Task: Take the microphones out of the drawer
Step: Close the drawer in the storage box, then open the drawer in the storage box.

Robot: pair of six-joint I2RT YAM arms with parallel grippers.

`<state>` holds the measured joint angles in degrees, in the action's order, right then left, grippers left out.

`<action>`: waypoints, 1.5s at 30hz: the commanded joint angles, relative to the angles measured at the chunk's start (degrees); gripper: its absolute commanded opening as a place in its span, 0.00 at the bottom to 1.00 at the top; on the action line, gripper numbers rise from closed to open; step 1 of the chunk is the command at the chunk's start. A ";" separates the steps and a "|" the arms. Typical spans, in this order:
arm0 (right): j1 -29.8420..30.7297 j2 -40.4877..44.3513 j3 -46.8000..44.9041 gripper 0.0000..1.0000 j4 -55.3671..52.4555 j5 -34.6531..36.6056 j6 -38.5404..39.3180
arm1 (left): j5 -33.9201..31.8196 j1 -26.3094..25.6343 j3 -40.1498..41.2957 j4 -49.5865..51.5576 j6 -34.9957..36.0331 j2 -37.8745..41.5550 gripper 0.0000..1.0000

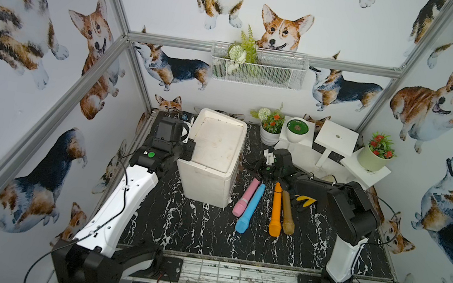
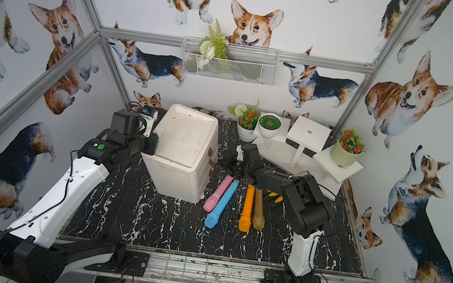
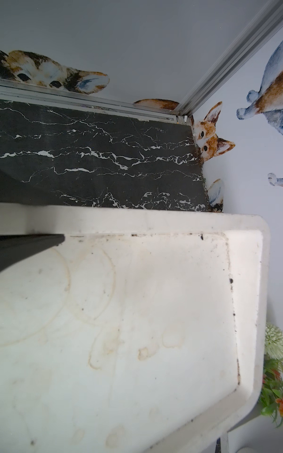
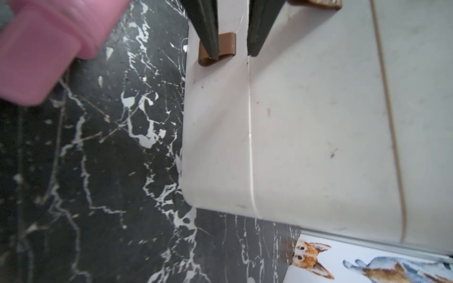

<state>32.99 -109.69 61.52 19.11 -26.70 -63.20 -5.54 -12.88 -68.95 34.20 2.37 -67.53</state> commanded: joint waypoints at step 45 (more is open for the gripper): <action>13.85 1.15 -8.25 0.47 7.85 27.70 -44.81 | 0.97 -0.04 1.73 4.87 1.28 0.99 0.00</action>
<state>46.59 -109.54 53.21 30.94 0.01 -107.31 -5.28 -12.88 -67.53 32.67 1.48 -66.52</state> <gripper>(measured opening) 0.476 0.199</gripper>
